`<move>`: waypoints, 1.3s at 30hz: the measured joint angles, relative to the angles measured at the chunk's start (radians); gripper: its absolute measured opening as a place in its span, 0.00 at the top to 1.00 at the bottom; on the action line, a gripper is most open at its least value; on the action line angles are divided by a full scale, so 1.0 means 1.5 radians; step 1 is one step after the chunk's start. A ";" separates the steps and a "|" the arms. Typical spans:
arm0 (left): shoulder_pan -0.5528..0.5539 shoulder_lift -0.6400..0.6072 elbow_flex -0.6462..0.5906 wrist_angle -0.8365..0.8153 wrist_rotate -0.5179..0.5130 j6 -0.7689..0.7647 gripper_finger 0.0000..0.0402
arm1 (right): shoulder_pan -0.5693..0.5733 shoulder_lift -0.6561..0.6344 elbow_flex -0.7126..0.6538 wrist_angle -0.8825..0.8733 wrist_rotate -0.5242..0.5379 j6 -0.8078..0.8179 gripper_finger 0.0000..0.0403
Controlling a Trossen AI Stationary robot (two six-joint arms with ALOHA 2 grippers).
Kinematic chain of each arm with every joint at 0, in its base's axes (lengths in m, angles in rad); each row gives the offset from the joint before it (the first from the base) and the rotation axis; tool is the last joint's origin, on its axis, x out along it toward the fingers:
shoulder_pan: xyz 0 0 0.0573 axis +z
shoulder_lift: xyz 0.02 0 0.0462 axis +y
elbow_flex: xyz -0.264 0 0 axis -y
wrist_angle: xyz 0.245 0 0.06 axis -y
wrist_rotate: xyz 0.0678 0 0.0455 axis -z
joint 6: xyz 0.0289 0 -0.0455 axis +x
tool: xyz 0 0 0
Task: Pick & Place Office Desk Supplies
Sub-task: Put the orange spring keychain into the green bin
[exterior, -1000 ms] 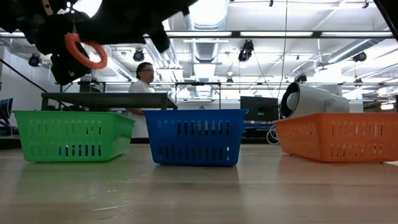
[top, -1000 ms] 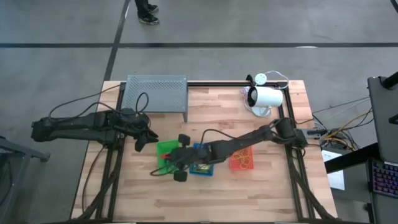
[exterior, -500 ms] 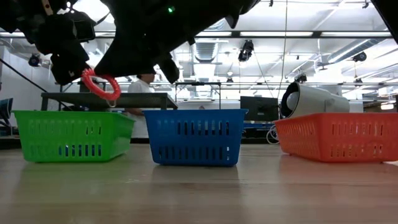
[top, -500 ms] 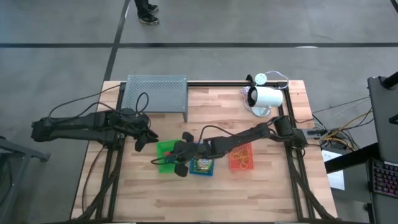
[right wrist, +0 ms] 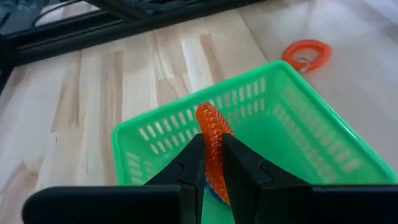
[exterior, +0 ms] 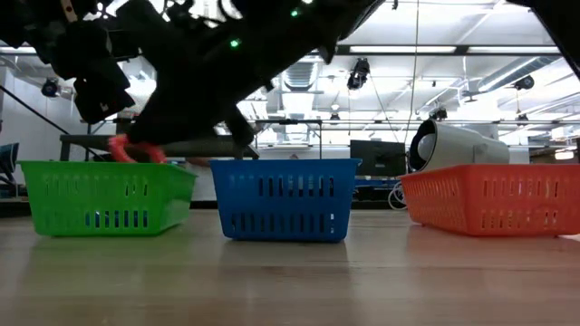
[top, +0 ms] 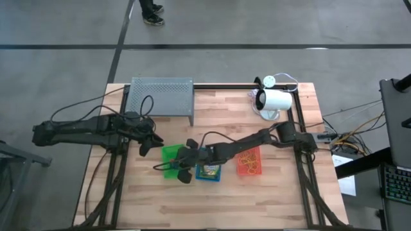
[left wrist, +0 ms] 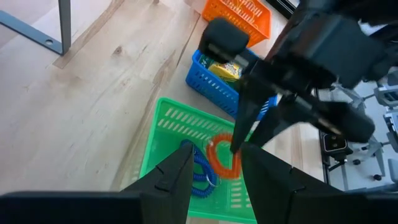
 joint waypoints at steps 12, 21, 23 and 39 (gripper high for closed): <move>0.000 0.000 0.000 0.000 0.000 0.000 0.66 | -0.012 0.082 0.193 -0.248 -0.009 0.028 0.89; 0.000 0.001 0.000 0.000 0.000 0.000 0.66 | -0.018 0.141 0.281 -0.314 -0.047 0.035 0.89; 0.000 0.001 0.000 0.000 0.000 0.000 0.66 | -0.019 0.144 0.285 -0.314 -0.059 0.036 0.89; 0.000 0.001 0.000 0.000 0.000 0.000 0.66 | -0.022 0.145 0.261 -0.313 -0.104 0.072 0.89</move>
